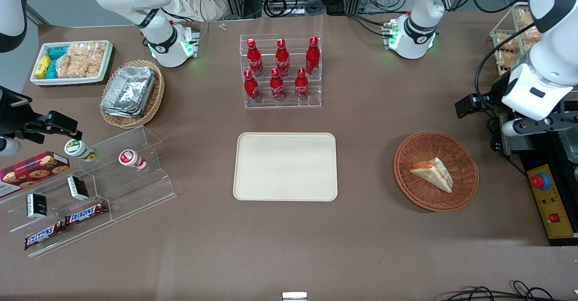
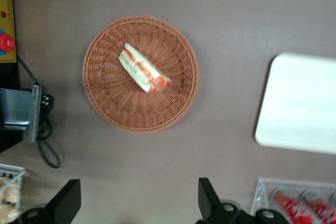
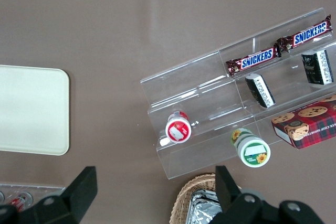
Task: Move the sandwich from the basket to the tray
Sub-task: 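Move the open left gripper down over the sandwich in the wicker basket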
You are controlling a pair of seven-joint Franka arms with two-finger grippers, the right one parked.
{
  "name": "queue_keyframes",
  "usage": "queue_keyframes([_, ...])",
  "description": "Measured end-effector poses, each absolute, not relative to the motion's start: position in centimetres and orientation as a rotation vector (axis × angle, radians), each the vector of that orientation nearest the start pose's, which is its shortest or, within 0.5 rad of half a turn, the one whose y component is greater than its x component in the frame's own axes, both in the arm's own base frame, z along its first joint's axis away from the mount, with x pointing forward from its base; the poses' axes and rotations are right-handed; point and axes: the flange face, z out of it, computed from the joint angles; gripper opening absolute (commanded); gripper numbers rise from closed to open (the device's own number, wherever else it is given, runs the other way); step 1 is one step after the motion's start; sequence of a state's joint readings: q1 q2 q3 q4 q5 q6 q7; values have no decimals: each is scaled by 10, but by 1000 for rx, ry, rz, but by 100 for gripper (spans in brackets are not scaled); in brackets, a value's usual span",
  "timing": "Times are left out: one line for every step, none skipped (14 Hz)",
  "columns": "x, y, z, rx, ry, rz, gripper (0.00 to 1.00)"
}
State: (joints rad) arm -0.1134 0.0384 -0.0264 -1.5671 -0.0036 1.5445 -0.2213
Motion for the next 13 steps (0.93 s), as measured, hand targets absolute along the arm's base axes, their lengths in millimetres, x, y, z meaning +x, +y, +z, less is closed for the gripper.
queue_keyframes([555,-77,604,-3129,-103,111,100])
queue_keyframes([553,-77,606,-3128,-97,115,100])
queue_keyframes([552,-76,608,-3128,-96,114,100])
queue_keyframes([551,-76,609,-3128,-96,114,100])
queue_keyframes([551,-76,608,-3128,-97,115,100])
queue_keyframes([552,-75,607,-3127,-100,120,100])
queue_keyframes([553,-73,604,-3125,-121,129,100])
queue_keyframes([556,-69,599,-3120,-175,139,100])
queue_keyframes([559,-63,592,-3111,-266,144,100])
queue_keyframes([563,-60,580,-3099,-369,137,100])
queue_keyframes([568,-59,564,-3086,-476,117,100])
queue_keyframes([573,-60,543,-3071,-573,96,100])
queue_keyframes([576,-61,519,-3056,-653,86,100])
